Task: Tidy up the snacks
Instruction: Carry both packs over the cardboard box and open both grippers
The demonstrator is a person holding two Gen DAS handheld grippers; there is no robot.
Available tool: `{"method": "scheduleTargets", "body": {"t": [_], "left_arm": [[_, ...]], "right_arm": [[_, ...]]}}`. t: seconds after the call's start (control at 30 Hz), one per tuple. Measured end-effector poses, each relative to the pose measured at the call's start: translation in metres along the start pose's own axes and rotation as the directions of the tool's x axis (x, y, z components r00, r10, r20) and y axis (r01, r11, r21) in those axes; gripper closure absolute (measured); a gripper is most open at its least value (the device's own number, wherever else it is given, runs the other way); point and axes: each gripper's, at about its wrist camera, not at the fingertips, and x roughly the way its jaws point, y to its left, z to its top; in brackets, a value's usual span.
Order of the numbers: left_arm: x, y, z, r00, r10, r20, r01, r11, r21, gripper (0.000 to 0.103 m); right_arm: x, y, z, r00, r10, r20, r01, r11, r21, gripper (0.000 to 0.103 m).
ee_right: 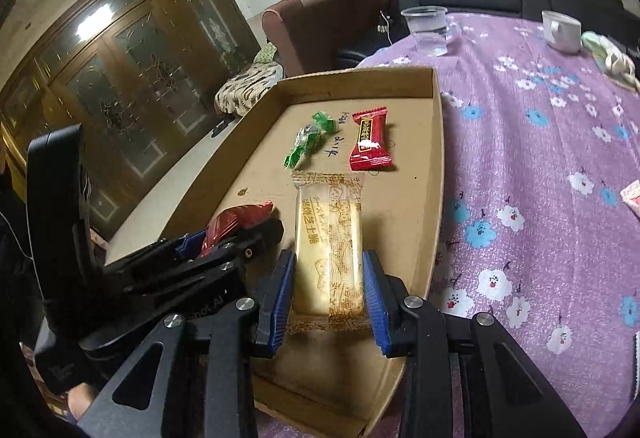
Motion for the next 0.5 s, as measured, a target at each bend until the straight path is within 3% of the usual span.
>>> {"method": "scheduleTargets", "body": {"t": [0.2,0.5], "left_arm": [[-0.0003,0.0004,-0.0003,1.0,-0.004,-0.001,0.004,1.0,0.001,0.064],[-0.0028,0.0028,0.0003,0.999,-0.032,-0.001,0.032,0.999,-0.004,0.053]], "right_arm": [[-0.0023,0.0022,-0.0029,1.0,-0.005,0.005,0.005,1.0,-0.015,0.068],[-0.0075,-0.0005,-0.0032,1.0,0.017,0.013,-0.017,1.0,0.013,0.068]]}}
